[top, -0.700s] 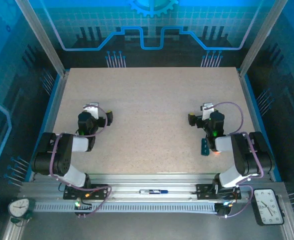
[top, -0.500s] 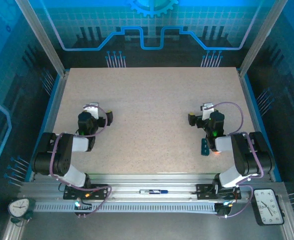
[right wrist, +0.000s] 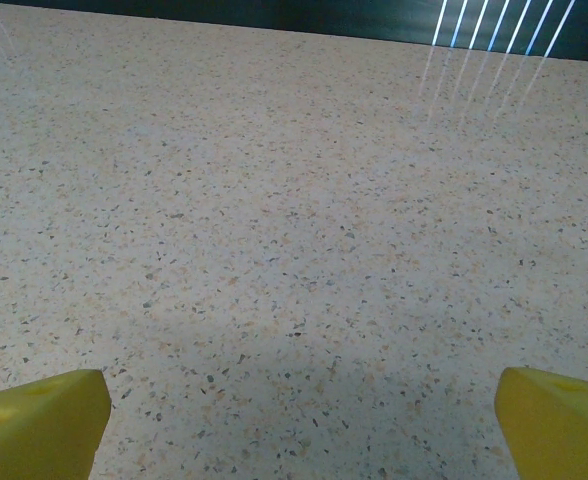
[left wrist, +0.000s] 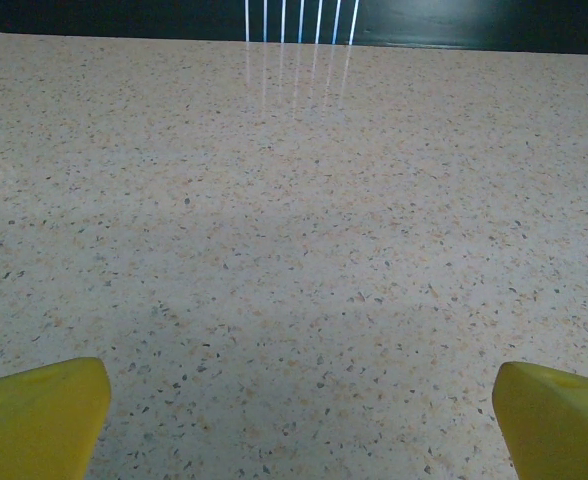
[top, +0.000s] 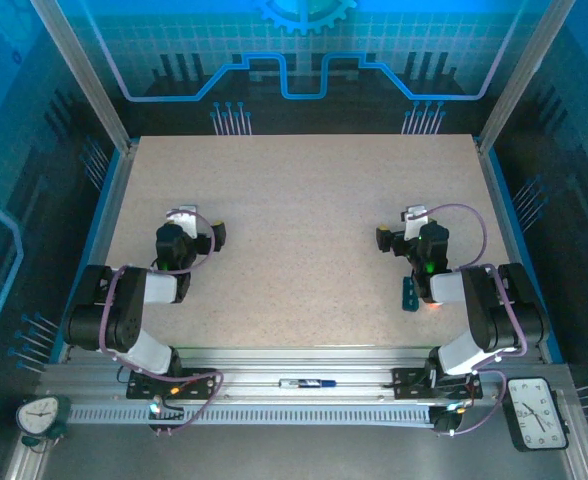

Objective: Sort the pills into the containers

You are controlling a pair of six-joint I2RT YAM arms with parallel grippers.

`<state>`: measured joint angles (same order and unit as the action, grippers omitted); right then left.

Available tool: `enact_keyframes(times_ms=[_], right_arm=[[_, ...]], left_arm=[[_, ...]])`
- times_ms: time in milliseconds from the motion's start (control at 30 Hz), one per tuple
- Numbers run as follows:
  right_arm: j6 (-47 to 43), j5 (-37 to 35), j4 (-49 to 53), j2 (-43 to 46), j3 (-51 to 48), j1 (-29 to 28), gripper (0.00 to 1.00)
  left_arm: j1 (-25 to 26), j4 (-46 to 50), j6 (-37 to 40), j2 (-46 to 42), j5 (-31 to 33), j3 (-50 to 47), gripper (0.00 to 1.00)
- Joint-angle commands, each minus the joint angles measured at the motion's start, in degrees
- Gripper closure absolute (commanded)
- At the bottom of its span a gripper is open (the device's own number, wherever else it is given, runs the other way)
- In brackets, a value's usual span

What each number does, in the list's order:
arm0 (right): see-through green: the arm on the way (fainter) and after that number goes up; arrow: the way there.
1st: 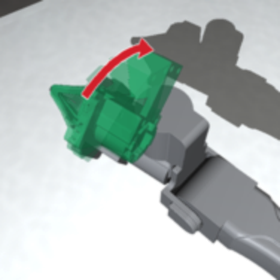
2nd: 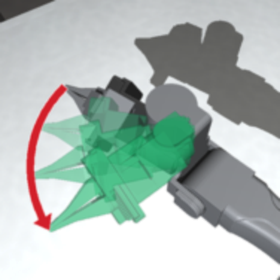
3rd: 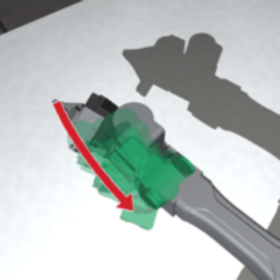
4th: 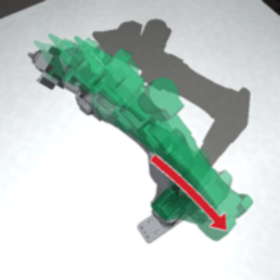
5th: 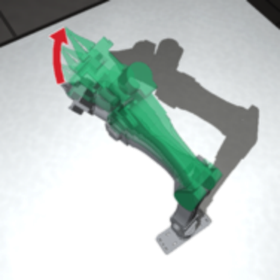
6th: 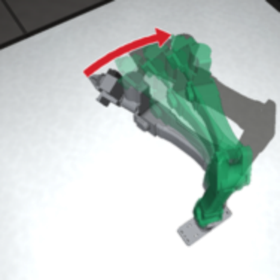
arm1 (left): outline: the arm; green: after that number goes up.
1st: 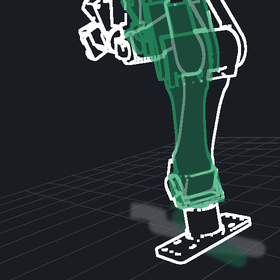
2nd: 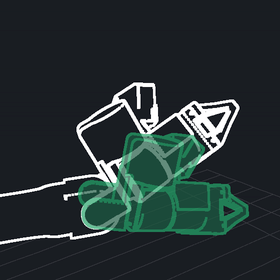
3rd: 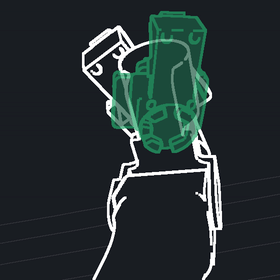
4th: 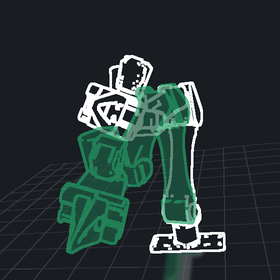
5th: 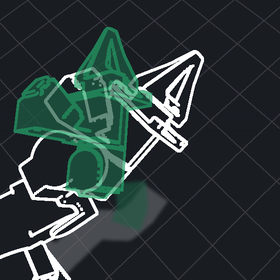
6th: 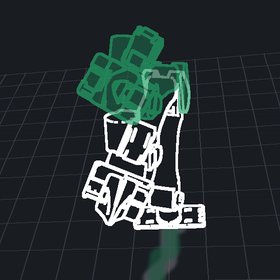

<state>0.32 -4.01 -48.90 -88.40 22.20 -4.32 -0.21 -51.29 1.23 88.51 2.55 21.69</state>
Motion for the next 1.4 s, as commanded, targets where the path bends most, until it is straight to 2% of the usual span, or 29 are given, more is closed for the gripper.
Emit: enact_keyframes(times_ms=[0,367,467,567,667,733,833,867,933,1000,1067,1167,1233,1367], right_arm=[[-0.89,0.41,-0.93,0.40,1.08,0.82,0.00],[-0.71,3.45,-3.51,1.33,-0.59,1.75,0.00],[0.65,-0.20,-2.12,5.39,-1.74,1.76,0.00],[2.24,-4.76,5.73,11.51,-0.45,1.77,0.00],[6.97,-10.28,20.11,17.36,5.27,1.92,0.00],[14.24,-13.39,29.22,19.25,10.14,2.11,0.00],[33.31,-14.89,45.51,21.59,17.45,3.65,0.00],[36.74,-11.17,46.78,22.45,18.00,4.89,0.00],[38.04,2.80,39.62,23.18,15.72,7.18,0.00],[39.56,8.88,37.78,23.15,15.08,6.36,0.00],[39.03,11.74,42.65,22.22,17.64,4.35,0.00],[36.62,11.89,53.45,20.74,21.35,-0.38,0.00],[36.64,10.31,59.33,20.38,22.06,-3.53,0.04],[36.78,3.20,70.41,21.32,22.27,-10.49,0.08]], left_arm=[[0.38,-0.48,-0.50,0.26,-0.44,0.71,0.01],[1.16,-0.83,-0.01,0.26,1.25,0.49,0.01],[2.01,-0.95,1.11,-0.79,1.28,0.10,0.01],[2.66,3.91,1.21,-3.69,3.44,1.48,0.01],[2.71,12.71,0.32,-7.22,5.64,4.79,0.01],[2.76,18.12,0.17,-8.89,6.37,7.35,0.01],[2.84,24.10,-2.07,-11.66,6.46,10.62,0.01],[2.80,25.51,-3.37,-12.78,5.99,11.51,0.01],[2.84,28.58,-6.45,-14.58,4.31,13.48,0.01],[3.13,32.50,-9.53,-16.00,2.12,16.06,0.01],[3.51,36.56,-13.47,-16.84,1.78,18.63,0.01],[4.30,42.70,-18.97,-17.17,1.53,22.29,0.01],[5.31,45.83,-21.90,-17.39,1.85,23.94,0.01],[8.45,52.31,-26.67,-17.18,2.07,26.55,0.01]])
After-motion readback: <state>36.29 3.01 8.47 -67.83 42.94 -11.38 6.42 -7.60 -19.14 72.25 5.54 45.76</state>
